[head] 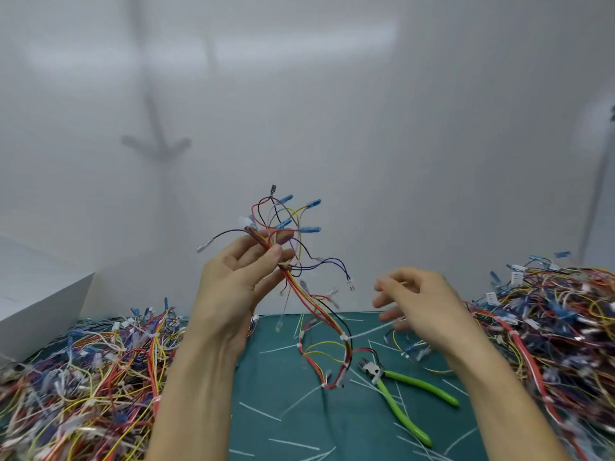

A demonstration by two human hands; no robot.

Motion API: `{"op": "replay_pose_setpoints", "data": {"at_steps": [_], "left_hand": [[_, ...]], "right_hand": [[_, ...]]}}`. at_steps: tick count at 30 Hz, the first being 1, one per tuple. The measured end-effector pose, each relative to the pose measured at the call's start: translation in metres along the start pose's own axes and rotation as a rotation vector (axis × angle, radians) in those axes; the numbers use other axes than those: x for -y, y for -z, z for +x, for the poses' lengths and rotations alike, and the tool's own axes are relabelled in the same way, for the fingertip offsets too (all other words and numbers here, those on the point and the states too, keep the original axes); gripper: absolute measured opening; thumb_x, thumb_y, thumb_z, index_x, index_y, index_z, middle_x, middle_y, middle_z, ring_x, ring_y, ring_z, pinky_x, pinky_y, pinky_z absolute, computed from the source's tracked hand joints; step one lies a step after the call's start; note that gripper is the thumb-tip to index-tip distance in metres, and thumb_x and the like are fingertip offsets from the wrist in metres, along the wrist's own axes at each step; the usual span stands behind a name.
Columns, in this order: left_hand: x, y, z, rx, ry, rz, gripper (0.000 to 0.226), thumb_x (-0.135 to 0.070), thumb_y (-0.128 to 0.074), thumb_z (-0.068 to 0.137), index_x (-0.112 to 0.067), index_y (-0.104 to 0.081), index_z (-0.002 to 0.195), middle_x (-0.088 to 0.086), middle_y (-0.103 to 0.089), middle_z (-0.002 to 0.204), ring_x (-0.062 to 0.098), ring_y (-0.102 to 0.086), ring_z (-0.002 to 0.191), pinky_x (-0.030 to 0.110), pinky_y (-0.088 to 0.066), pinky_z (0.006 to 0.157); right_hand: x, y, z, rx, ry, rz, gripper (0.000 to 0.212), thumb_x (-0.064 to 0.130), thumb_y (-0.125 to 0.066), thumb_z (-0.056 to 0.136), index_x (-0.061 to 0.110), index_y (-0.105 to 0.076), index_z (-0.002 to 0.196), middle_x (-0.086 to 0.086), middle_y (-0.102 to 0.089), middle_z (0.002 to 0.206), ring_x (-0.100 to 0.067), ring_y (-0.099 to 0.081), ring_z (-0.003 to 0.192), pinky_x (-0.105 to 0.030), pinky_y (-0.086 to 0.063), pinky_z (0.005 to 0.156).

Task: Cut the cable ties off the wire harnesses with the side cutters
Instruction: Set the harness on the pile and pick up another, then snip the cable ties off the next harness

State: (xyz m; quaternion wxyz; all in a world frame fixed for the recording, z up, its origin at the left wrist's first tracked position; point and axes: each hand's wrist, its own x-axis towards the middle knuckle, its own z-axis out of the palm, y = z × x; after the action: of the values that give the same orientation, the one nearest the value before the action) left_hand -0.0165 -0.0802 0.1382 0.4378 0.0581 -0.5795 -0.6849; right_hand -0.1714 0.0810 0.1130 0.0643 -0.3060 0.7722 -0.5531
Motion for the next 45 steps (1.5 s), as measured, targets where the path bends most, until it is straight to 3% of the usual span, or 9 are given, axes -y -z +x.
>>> {"op": "replay_pose_setpoints", "data": {"at_steps": [5, 11, 19, 26, 31, 34, 39, 42, 45], "left_hand": [[0.000, -0.002, 0.000, -0.019, -0.030, 0.143, 0.011, -0.017, -0.057, 0.098, -0.023, -0.065, 0.098, -0.002, -0.072, 0.085, 0.006, -0.067, 0.083, 0.021, -0.056, 0.069], [-0.003, -0.001, -0.004, 0.046, 0.007, 0.196, 0.007, -0.033, -0.059, 0.094, -0.034, -0.067, 0.094, -0.006, -0.052, 0.077, 0.008, -0.052, 0.071, 0.027, -0.051, 0.066], [-0.003, 0.000, -0.003, 0.080, 0.020, 0.067, 0.027, -0.033, -0.069, 0.074, -0.021, -0.072, 0.098, -0.002, -0.068, 0.074, 0.007, -0.063, 0.069, 0.020, -0.053, 0.060], [-0.005, 0.005, -0.003, 0.144, 0.074, 0.072, 0.032, -0.014, -0.061, 0.085, -0.014, -0.070, 0.116, 0.004, -0.075, 0.107, 0.012, -0.067, 0.092, 0.029, -0.056, 0.082], [-0.008, 0.003, -0.005, 0.096, 0.008, 0.219, 0.029, -0.012, -0.061, 0.089, -0.021, -0.068, 0.116, -0.001, -0.076, 0.105, 0.012, -0.068, 0.108, 0.042, -0.047, 0.098], [-0.007, -0.002, -0.005, 0.071, -0.046, 0.272, 0.028, -0.007, -0.061, 0.090, -0.025, -0.067, 0.111, -0.002, -0.077, 0.098, 0.012, -0.069, 0.102, 0.046, -0.050, 0.098], [-0.001, -0.010, -0.003, 0.016, -0.107, 0.275, 0.033, 0.000, -0.059, 0.093, -0.031, -0.064, 0.104, -0.007, -0.077, 0.086, 0.004, -0.070, 0.084, 0.028, -0.057, 0.082], [0.001, -0.016, -0.004, 0.001, -0.123, 0.257, 0.032, 0.000, -0.058, 0.095, -0.029, -0.064, 0.105, -0.007, -0.077, 0.086, 0.004, -0.071, 0.085, 0.020, -0.059, 0.072], [0.001, -0.020, -0.004, -0.014, -0.142, 0.253, 0.030, 0.000, -0.057, 0.095, -0.025, -0.064, 0.111, -0.008, -0.077, 0.086, 0.002, -0.070, 0.083, 0.018, -0.057, 0.070]], "right_hand": [[-0.057, -0.011, 0.019, 0.103, -0.106, -0.894, 0.019, 0.022, -0.054, 0.097, 0.023, -0.065, 0.113, -0.005, -0.068, 0.117, -0.026, -0.064, 0.105, -0.037, -0.052, 0.088], [-0.103, -0.035, 0.018, 0.263, -0.221, -1.071, 0.026, 0.011, -0.051, 0.095, 0.019, -0.055, 0.119, -0.005, -0.060, 0.124, -0.026, -0.058, 0.113, -0.038, -0.047, 0.089], [-0.094, -0.041, 0.023, 0.272, -0.154, -0.893, 0.005, 0.015, -0.049, 0.099, 0.013, -0.046, 0.102, -0.012, -0.060, 0.114, -0.029, -0.056, 0.095, -0.034, -0.041, 0.075], [-0.050, -0.028, 0.018, -0.112, 0.171, -0.620, 0.017, 0.022, -0.050, 0.102, 0.020, -0.056, 0.117, -0.003, -0.062, 0.092, -0.026, -0.060, 0.089, -0.043, -0.051, 0.080], [-0.023, -0.014, 0.010, -0.422, 0.367, -0.429, 0.023, 0.024, -0.040, 0.104, 0.018, -0.058, 0.115, 0.000, -0.061, 0.087, -0.024, -0.047, 0.089, -0.042, -0.041, 0.073], [-0.010, -0.007, 0.007, -0.352, 0.279, -0.046, 0.024, 0.030, -0.032, 0.106, 0.023, -0.055, 0.102, 0.000, -0.053, 0.077, -0.023, -0.049, 0.072, -0.037, -0.036, 0.061], [0.017, -0.006, -0.011, -0.151, 0.192, 0.243, 0.075, 0.094, -0.039, 0.064, 0.024, -0.052, 0.086, 0.012, -0.039, 0.069, -0.006, -0.038, 0.059, -0.031, -0.031, 0.061], [0.019, -0.010, -0.013, -0.160, 0.214, 0.051, 0.062, 0.080, -0.059, 0.058, 0.027, -0.047, 0.086, 0.012, -0.044, 0.070, -0.009, -0.045, 0.063, -0.033, -0.037, 0.061], [0.020, -0.015, -0.012, 0.000, 0.261, 0.053, 0.030, 0.053, -0.053, 0.073, 0.026, -0.050, 0.086, 0.019, -0.050, 0.060, -0.011, -0.046, 0.066, -0.041, -0.045, 0.069]]}}
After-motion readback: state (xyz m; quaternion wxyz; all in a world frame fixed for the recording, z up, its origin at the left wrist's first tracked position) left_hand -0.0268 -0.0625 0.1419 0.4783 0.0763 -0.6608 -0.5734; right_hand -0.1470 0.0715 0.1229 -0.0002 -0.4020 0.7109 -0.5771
